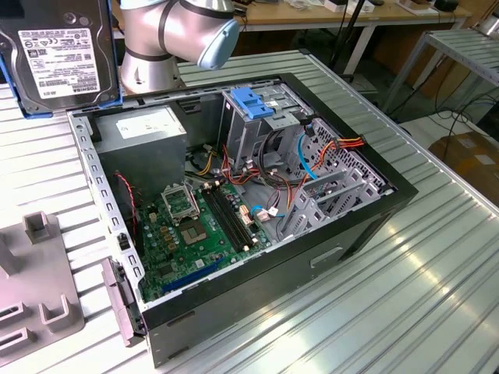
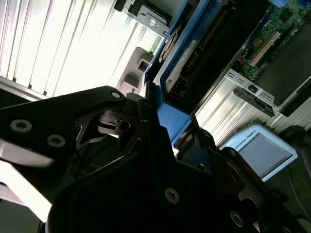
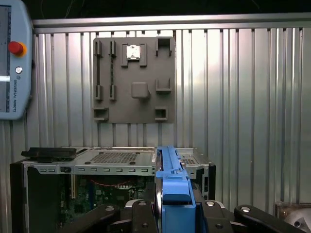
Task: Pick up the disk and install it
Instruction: 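Pick up the disk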
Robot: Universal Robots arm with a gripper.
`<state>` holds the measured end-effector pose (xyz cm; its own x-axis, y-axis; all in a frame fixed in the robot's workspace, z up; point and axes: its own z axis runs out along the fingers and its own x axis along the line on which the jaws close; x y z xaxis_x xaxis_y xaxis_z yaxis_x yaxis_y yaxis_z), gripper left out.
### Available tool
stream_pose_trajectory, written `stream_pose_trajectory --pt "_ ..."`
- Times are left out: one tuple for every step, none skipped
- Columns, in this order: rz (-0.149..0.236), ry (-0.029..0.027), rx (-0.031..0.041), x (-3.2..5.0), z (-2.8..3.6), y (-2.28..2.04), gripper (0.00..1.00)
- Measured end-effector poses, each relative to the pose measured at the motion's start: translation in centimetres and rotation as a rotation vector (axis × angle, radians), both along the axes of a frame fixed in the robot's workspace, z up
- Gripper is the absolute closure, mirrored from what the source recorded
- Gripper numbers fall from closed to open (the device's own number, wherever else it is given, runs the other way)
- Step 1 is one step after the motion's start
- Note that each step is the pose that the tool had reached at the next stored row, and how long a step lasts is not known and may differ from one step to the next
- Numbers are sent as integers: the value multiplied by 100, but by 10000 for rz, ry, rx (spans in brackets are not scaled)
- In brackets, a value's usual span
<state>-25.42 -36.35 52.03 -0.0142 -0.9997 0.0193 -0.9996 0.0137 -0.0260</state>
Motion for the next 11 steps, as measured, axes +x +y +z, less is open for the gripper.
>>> stream_pose_trajectory --pt "0 -1 1 21 -1 0 63" --pt "0 0 0 51 -1 0 63" --pt "1 0 0 75 -1 0 63" --pt "1 0 0 110 -1 0 63" --pt "1 0 0 142 -1 0 63" --pt "1 0 0 188 -1 0 63" --pt "0 0 0 223 -1 0 63" --pt "0 0 -1 248 -1 0 63" --pt "0 -1 0 268 -1 0 63" --pt "0 -1 1 292 -2 0 63" --pt "1 0 0 313 -1 0 63"
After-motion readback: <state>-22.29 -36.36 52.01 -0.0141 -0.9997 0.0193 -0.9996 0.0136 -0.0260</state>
